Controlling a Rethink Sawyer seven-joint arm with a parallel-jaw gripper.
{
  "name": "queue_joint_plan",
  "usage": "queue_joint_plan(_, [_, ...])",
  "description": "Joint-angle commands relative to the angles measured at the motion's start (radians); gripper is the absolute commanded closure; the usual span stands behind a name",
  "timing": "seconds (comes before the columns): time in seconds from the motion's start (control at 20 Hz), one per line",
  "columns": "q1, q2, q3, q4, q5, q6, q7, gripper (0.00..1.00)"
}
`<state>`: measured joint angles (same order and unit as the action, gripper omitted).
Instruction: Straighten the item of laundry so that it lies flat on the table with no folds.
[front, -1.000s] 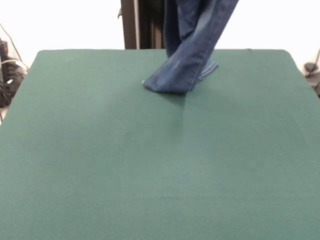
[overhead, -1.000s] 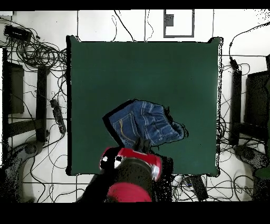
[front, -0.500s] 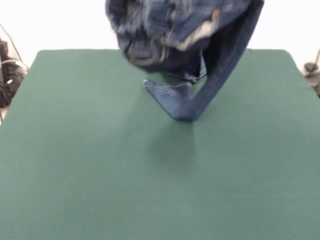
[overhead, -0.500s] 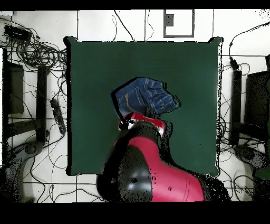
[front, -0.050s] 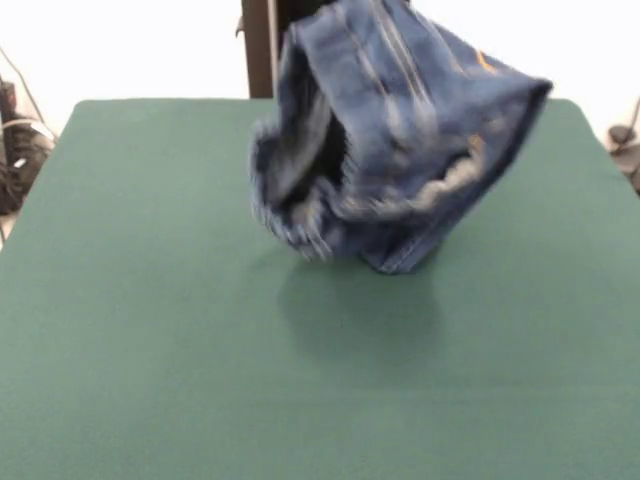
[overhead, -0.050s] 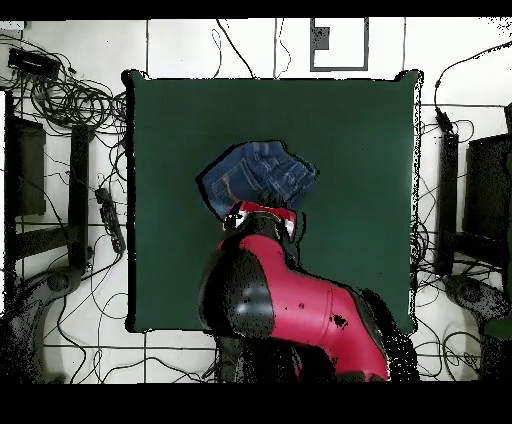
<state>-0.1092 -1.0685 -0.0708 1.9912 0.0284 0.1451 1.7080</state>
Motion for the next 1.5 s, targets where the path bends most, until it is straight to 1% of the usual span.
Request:
queue_joint_plan(0.05, [0.019,0.018,0.121,0.065,-0.024,-0.003,0.124,0.00])
queue_joint_plan(0.25, [0.018,0.035,0.119,0.035,-0.025,0.016,0.126,0.00])
queue_joint_plan(0.55, [0.041,0.079,0.090,-0.021,-0.046,-0.020,0.127,0.00])
queue_joint_plan(0.65, [0.055,0.096,0.070,-0.048,-0.044,0.003,0.126,0.00])
queue_joint_plan(0.7, [0.048,0.106,0.078,-0.055,-0.040,0.005,0.126,0.00])
queue_joint_plan(0.8, [0.045,0.144,0.083,-0.075,-0.026,0.030,0.130,0.00])
queue_joint_plan(1.05, [0.091,0.275,0.020,-0.156,-0.011,-0.005,0.165,0.00])
queue_joint_plan(1.15, [0.106,0.315,0.000,-0.190,0.002,0.035,0.173,0.00])
queue_joint_plan(1.3, [0.098,0.368,0.003,-0.253,0.012,0.115,0.157,0.00])
queue_joint_plan(1.5, [0.098,0.427,-0.002,-0.313,0.011,0.130,0.145,0.00])
